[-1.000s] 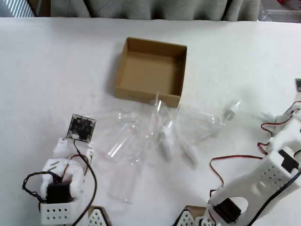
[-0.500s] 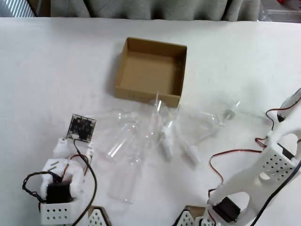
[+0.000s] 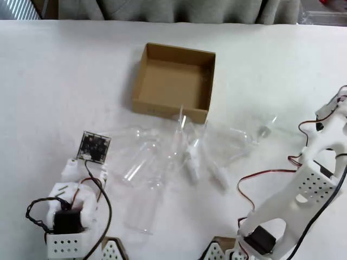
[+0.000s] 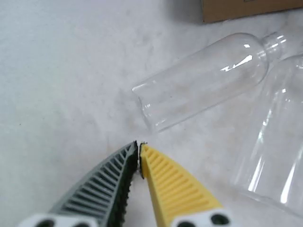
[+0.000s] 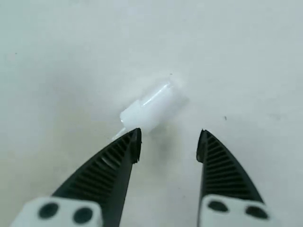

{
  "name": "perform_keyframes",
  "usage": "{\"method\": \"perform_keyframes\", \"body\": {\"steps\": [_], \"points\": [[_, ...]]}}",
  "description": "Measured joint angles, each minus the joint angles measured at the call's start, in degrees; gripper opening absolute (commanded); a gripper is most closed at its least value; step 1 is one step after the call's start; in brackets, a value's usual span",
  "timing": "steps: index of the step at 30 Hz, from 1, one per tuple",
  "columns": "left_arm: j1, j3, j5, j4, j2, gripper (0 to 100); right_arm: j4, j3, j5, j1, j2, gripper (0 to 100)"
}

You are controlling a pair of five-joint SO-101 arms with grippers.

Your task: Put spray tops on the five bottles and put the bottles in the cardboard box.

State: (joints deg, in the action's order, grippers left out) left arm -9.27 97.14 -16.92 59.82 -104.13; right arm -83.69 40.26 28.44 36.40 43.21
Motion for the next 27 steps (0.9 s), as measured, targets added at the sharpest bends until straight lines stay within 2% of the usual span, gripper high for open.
{"method": "perform_keyframes", "body": {"steps": [7, 24, 27], "points": [[0.0, 0.0, 0.0, 0.0, 0.0, 2, 6.2, 1.9, 5.9, -0.3, 5.5, 17.3], [0.0, 0.0, 0.0, 0.0, 0.0, 2, 14.2, 1.7, 6.2, -2.9, 7.6, 16.5], [0.0, 0.0, 0.0, 0.0, 0.0, 2, 14.2, 1.7, 6.2, -2.9, 7.6, 5.7]]}}
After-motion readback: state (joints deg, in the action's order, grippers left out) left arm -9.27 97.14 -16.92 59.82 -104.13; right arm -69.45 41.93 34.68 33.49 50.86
